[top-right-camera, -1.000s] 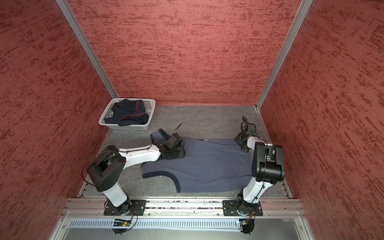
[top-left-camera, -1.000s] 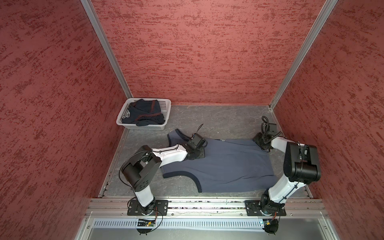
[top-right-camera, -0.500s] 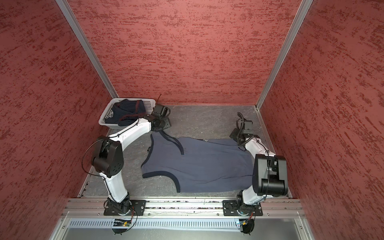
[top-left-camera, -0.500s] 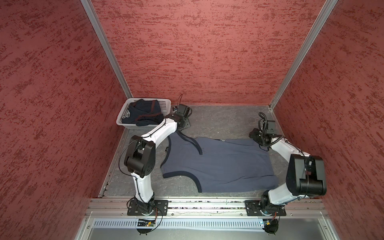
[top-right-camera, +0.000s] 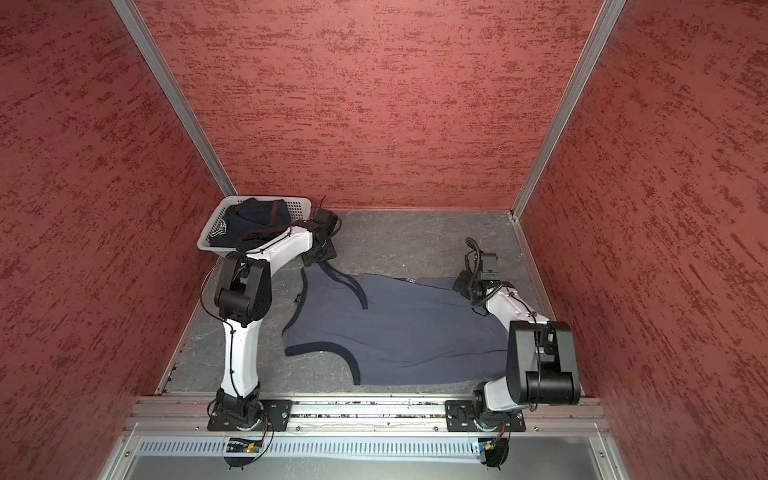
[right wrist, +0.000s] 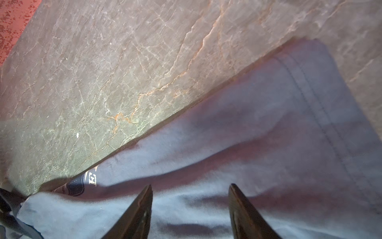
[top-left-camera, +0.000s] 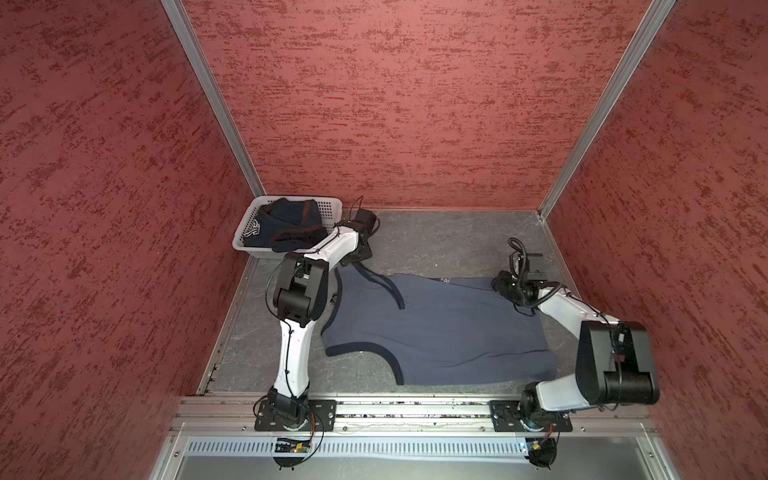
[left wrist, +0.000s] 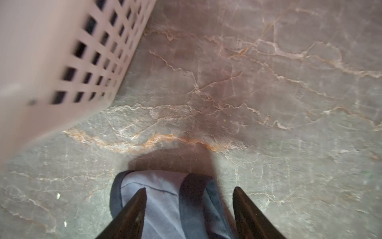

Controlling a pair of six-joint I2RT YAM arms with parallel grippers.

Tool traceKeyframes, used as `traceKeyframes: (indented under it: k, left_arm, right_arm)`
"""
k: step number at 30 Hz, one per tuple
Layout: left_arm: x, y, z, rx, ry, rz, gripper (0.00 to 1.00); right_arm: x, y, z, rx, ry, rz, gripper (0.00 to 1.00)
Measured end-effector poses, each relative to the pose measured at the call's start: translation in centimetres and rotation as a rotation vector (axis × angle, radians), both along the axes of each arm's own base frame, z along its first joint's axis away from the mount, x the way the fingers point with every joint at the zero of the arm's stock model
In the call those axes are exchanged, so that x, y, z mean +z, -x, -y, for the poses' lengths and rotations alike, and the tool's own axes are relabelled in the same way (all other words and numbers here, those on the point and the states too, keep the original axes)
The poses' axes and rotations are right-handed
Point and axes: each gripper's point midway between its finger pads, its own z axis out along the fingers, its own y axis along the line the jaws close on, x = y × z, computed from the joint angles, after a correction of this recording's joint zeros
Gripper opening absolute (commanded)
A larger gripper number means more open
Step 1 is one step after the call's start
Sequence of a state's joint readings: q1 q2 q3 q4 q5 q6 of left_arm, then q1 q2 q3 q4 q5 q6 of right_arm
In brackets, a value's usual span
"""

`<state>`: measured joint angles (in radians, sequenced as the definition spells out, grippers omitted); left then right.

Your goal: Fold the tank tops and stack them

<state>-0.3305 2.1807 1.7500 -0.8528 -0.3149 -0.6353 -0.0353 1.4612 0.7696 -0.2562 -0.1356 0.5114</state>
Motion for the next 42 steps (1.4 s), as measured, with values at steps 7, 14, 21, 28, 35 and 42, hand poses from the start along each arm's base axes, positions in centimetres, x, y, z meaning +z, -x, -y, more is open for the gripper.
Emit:
traceKeyframes:
  k: [7,14,21,28,35,42]
  left_arm:
    - [-1.6,-0.5,0.5,-0.005,-0.011,-0.029,0.60]
    - [-2.9,-1.3,0.4,-0.001,-0.041,-0.049,0.48]
    - [-3.0,-1.2,0.3,-0.001,-0.046,-0.046,0.28]
    - [-1.7,0.9,-0.4,-0.006,-0.058,-0.026,0.15]
    - [5.7,2.7,-0.6,-0.016,-0.050,0.206,0.11]
    - [5.7,5.1,-1.3,-0.011,-0.029,0.291,0.10]
  right_arm:
    - [-0.5,0.4,-0.1,0.004,-0.001,-0.010,0.60]
    - [-0.5,0.4,-0.1,0.006,0.000,-0.011,0.60]
    - [-0.6,0.5,-0.2,0.008,0.003,-0.014,0.60]
    - [-0.7,0.5,0.0,0.000,0.013,-0.015,0.60]
    - [-2.5,1.0,1.1,-0.037,0.060,-0.076,0.61]
    - [-4.0,1.5,1.8,-0.065,0.091,-0.130,0.61]
